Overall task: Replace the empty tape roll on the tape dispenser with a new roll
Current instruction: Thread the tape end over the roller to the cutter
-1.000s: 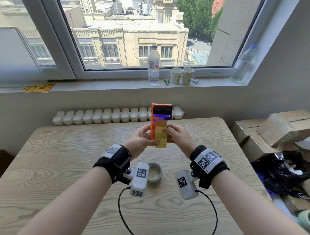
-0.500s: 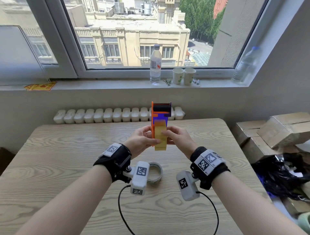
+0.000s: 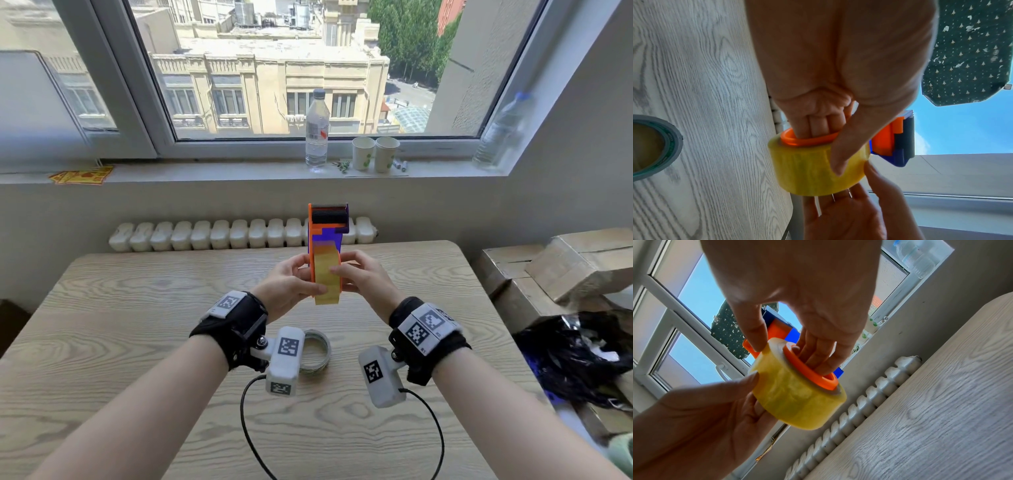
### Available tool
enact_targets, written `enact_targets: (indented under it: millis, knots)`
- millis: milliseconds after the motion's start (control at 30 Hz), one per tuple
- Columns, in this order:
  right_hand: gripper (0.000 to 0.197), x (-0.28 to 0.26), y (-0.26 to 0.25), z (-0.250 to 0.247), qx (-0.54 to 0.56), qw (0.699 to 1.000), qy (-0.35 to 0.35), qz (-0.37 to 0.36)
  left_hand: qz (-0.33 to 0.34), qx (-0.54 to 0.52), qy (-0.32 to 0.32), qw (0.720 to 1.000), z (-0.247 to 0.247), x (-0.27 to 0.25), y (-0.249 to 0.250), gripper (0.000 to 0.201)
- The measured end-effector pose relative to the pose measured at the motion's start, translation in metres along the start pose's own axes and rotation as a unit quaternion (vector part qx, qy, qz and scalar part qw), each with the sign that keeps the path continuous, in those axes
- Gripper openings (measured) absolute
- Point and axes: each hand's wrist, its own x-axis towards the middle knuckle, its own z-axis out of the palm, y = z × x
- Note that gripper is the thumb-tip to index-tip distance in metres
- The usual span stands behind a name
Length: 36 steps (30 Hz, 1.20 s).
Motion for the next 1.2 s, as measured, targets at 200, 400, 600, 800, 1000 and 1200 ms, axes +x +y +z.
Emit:
enact_targets:
  millis: [200, 400, 600, 800, 1000, 1200]
  knots:
    - [0.035, -0.001, 0.001, -0.004, 0.006, 1.0, 0.01, -0.009, -0.004, 0.006, 0.0, 1.0, -0.001, 0.001, 0.002, 0.062]
    - [0.035, 0.001, 0.006, -0.004, -0.125, 0.985, 0.024, -0.117, -0.014, 0.004, 0.011, 1.0, -0.001, 0.001, -0.004, 0.06]
    - [0.026, 0.003, 0.009, -0.005, -0.171, 0.975, 0.027, -0.141, -0.019, 0.0, 0.017, 1.0, -0.002, 0.003, -0.004, 0.058]
    - [0.019, 0.008, 0.009, -0.003, -0.178, 0.972, 0.032, -0.153, -0.023, 0.017, 0.027, 0.999, -0.003, 0.003, -0.003, 0.055]
    - [0.02, 0.009, 0.008, -0.003, -0.2, 0.968, 0.021, -0.152, -0.025, 0.044, 0.038, 0.998, -0.003, 0.003, -0.004, 0.053]
    - [0.019, 0.01, 0.009, -0.006, -0.21, 0.968, 0.01, -0.138, -0.029, 0.046, 0.033, 0.998, -0.002, 0.003, -0.009, 0.05]
